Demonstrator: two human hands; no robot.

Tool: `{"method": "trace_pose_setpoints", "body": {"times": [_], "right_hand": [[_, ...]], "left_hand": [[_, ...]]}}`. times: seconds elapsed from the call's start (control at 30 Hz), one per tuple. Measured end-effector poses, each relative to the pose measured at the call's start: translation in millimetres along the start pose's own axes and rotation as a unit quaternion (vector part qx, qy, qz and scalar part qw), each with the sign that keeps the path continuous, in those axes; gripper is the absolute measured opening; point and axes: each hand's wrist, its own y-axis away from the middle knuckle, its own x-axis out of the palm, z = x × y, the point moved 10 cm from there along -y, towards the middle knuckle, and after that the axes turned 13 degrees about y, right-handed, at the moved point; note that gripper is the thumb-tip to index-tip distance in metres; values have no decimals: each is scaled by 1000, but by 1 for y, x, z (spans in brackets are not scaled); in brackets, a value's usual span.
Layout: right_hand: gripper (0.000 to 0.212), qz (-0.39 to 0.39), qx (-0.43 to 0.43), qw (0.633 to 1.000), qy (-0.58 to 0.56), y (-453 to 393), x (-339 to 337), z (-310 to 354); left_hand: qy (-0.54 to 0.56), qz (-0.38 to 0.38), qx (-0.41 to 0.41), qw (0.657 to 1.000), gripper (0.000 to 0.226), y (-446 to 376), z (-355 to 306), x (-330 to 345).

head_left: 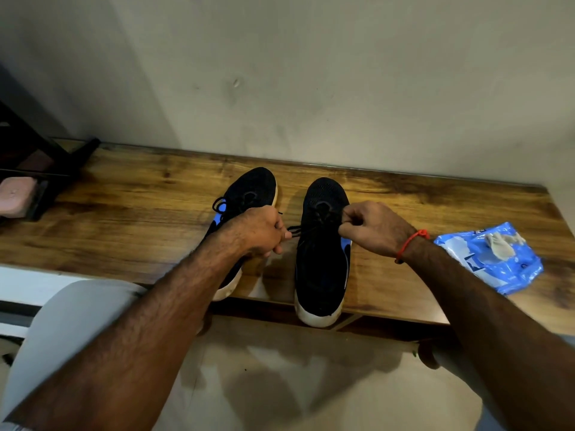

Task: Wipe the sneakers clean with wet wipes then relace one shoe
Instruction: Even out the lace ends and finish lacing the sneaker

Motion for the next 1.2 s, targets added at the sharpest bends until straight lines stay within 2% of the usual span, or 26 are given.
{"method": "trace_pose_setpoints", "body": {"times": [0.13,0.23,0.27,0.37,0.47,0.53,0.7,0.97,1.1,1.2], "right_hand": [[27,-5,-8,1000,2,-1,1,0],[29,-4,-8,1000,12,-1,1,0],[33,-2,-6,1000,14,-1,2,0],[43,6,-9,1000,23,-2,8,3],[37,5,-11,999,36,-5,13,3],[29,4,-18,999,37,-6,12,4],[17,-7,-33,999,26,-5,7,6],[12,-12,-63,997,36,-3,0,9],[11,-23,-64,997,23,-6,-4,5],[9,-22,-61,998,21,-7,-3,3]], "left_hand": [[-57,3,-11,998,21,-2,8,-2],[-22,-9,-30,999,13,-1,12,-5],[-21,-33,-16,999,11,-2,9,-10],[-93,-132,110,981,31,-3,-17,-22],[-72,-125,170,975,25,-1,-31,-6],[-82,-119,173,974,18,-1,-32,4],[-107,-173,193,960,14,4,-39,1],[-71,-221,192,954,10,6,-37,-12],[-56,-200,201,957,6,2,-37,-9],[12,-172,198,965,16,-4,-33,-7]]}}
